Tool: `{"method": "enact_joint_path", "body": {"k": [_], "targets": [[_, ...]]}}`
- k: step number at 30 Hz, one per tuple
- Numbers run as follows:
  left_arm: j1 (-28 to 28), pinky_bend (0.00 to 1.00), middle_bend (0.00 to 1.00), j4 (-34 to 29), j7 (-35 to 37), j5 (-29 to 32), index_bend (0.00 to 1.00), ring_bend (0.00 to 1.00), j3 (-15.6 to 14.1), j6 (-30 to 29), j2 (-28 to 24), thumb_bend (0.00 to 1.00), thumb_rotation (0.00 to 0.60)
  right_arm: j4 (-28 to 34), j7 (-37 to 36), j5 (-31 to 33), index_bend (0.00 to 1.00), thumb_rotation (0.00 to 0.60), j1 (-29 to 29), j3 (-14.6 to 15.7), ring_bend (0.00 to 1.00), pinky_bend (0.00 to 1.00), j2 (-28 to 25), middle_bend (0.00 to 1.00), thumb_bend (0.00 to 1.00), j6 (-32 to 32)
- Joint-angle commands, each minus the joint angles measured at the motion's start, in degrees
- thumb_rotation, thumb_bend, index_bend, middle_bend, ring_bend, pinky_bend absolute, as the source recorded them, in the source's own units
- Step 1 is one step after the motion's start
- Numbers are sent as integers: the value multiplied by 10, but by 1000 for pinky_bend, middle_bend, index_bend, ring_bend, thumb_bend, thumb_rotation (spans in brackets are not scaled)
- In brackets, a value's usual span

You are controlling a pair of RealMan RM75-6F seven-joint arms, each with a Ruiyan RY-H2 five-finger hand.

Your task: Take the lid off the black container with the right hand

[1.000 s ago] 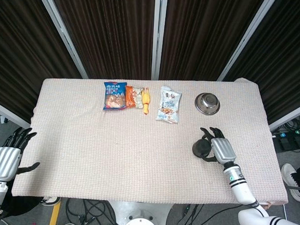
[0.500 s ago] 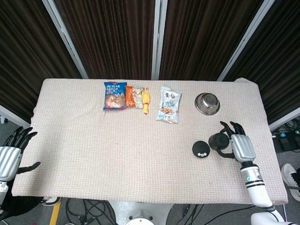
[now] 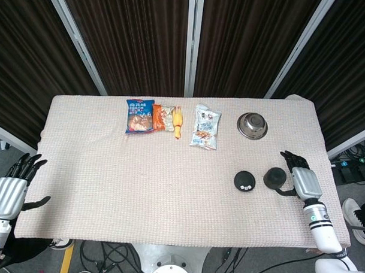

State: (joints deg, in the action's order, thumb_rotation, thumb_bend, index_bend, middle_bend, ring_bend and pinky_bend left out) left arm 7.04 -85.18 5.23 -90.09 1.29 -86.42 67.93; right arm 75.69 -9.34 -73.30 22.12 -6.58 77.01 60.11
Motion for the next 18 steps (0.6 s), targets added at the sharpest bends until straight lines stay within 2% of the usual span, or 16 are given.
{"method": "enact_joint_path", "body": {"k": [1, 3, 7, 9, 14, 18], "targets": [[0, 175, 83, 0, 0, -1, 151, 0, 0, -1, 0, 86, 600, 15, -1, -7, 0, 600, -5, -3, 0, 0, -12, 0, 0, 15], [0, 175, 83, -1, 0, -1, 151, 0, 0, -2, -1, 86, 600, 30, -4, -17, 0, 600, -9, -3, 0, 0, -24, 0, 0, 27], [0, 175, 83, -5, -2, -1, 151, 0, 2, -4, -3, 86, 600, 65, -8, -79, 0, 600, -27, 9, 0, 0, -58, 0, 0, 90], [0, 175, 83, -9, -3, 0, 151, 0, 3, -6, -4, 86, 600, 80, 23, -101, 0, 600, -39, 15, 0, 0, -72, 0, 0, 124], [1, 175, 83, -11, -5, 0, 151, 0, 7, -9, -6, 86, 600, 115, 180, -112, 0, 600, -78, 25, 0, 0, -91, 0, 0, 197], [1, 174, 83, -12, -7, -2, 151, 0, 8, -11, -5, 86, 600, 130, 203, -113, 0, 600, -96, 33, 0, 0, -89, 0, 0, 217]]}}
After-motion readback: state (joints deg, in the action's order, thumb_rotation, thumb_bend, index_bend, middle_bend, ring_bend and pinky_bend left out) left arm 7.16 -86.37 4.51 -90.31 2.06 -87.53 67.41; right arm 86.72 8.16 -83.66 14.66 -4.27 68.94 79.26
